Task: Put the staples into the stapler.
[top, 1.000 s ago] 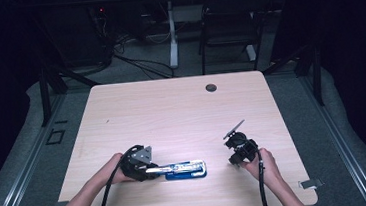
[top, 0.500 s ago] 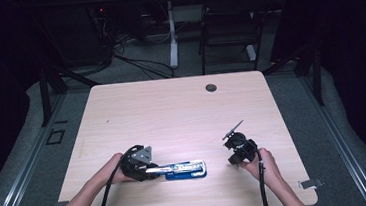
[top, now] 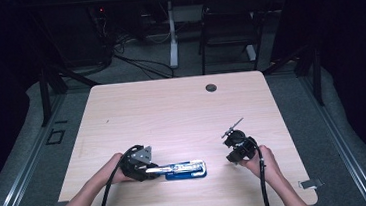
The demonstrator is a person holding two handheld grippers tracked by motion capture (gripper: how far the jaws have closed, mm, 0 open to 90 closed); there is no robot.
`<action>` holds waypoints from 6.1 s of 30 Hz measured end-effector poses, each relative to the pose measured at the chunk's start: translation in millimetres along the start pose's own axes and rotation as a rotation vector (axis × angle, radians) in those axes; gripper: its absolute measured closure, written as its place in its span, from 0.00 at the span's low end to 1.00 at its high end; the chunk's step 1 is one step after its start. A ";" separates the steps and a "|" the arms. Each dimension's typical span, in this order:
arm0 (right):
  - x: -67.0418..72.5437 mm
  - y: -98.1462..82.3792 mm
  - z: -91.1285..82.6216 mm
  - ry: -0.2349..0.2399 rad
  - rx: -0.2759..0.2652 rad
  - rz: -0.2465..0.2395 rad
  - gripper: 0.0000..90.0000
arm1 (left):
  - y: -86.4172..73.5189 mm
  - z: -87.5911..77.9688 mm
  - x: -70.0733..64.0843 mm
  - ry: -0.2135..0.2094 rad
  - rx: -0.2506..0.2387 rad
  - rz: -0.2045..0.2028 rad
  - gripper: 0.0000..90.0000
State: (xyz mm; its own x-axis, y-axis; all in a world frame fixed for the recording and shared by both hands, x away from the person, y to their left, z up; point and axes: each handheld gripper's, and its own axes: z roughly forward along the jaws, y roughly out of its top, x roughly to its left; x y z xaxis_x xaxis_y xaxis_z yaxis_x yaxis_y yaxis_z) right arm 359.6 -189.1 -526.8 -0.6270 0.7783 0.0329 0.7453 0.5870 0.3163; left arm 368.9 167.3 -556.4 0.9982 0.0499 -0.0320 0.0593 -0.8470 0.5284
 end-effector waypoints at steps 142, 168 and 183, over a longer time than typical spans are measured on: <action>80.7 80.6 22.2 0.265 -0.013 -0.771 0.84 | -0.8 3.0 3.0 -0.023 -0.010 -0.012 0.72; 77.8 71.1 15.7 0.232 -0.146 -0.623 0.99 | -0.1 3.7 3.0 -0.025 -0.007 -0.012 0.71; 89.8 69.9 26.3 0.222 -0.140 -0.621 1.00 | -0.1 3.2 2.5 -0.019 -0.009 -0.011 0.71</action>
State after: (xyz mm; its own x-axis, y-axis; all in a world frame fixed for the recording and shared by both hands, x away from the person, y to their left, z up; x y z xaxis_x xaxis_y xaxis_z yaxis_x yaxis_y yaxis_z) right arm 361.4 -72.2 -526.6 -0.9725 0.2328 -0.0058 0.2042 0.8646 0.4591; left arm 371.3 165.8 -559.3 0.9973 0.0492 -0.0542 0.0706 -0.8416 0.5355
